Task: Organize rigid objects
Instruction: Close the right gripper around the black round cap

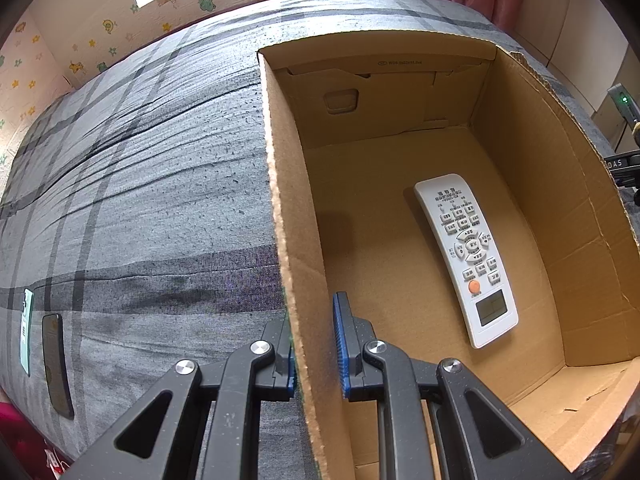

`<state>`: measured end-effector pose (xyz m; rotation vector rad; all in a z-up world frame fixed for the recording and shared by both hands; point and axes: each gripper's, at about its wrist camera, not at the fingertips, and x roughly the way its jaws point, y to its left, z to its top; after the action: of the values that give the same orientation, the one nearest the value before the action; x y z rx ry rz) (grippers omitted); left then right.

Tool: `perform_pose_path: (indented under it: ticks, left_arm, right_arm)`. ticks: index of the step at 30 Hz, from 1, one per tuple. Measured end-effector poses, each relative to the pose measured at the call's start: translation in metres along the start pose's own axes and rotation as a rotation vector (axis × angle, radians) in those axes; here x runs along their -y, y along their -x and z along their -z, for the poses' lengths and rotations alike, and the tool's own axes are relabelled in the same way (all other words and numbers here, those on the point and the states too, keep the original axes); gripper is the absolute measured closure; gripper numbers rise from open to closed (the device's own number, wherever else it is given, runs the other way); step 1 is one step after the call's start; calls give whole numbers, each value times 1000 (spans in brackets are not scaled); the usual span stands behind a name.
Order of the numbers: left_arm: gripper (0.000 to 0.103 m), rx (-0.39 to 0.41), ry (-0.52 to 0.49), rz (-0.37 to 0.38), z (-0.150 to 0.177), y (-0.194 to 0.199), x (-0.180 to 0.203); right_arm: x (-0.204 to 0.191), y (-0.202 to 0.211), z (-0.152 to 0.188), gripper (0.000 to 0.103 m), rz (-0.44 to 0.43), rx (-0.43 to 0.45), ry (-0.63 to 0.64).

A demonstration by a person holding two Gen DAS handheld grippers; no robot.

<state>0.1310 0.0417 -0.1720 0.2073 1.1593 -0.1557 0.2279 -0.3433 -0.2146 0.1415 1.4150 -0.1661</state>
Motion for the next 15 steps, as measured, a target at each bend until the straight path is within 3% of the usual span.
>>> perform_pose_path:
  ticks: [15]
  left_arm:
    - [87,0,1,-4,2,-1,0]
  right_arm:
    - [-18,55,11,52,25,36,42]
